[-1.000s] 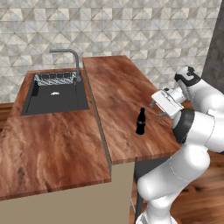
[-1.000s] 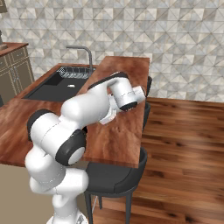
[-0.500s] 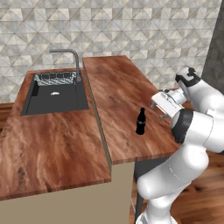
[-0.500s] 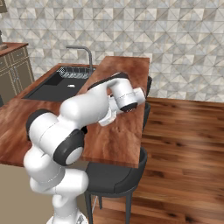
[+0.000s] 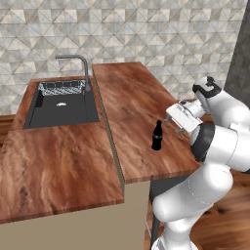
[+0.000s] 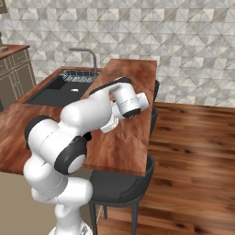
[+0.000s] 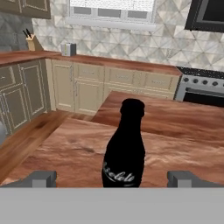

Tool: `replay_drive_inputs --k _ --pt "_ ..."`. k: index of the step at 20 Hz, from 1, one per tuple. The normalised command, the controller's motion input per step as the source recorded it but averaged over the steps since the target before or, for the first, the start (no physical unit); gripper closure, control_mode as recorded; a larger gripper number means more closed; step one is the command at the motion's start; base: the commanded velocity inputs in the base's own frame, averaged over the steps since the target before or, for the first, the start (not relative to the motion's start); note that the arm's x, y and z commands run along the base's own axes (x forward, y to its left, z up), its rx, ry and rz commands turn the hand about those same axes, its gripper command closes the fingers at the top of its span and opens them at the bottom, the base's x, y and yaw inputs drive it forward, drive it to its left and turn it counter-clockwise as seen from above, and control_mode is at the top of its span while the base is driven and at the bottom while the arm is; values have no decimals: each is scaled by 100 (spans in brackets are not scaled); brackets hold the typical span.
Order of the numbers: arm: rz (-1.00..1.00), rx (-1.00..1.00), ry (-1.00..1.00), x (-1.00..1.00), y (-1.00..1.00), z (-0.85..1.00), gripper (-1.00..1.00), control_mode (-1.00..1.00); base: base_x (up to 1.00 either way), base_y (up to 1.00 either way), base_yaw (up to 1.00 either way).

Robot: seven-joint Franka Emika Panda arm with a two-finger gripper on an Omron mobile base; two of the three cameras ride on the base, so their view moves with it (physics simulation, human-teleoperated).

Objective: Pick the water bottle, bottled drink from the counter and place them in the open cabinet.

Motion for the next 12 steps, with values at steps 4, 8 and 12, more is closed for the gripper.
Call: replay_drive_inputs --k 4,8,12 --pt "0 0 3 0 8 -10 -100 -100 0 0 0" --pt "-5 0 7 2 11 -12 -100 -100 0 0 0" --pt "-5 0 9 6 12 -13 -100 -100 0 0 0"
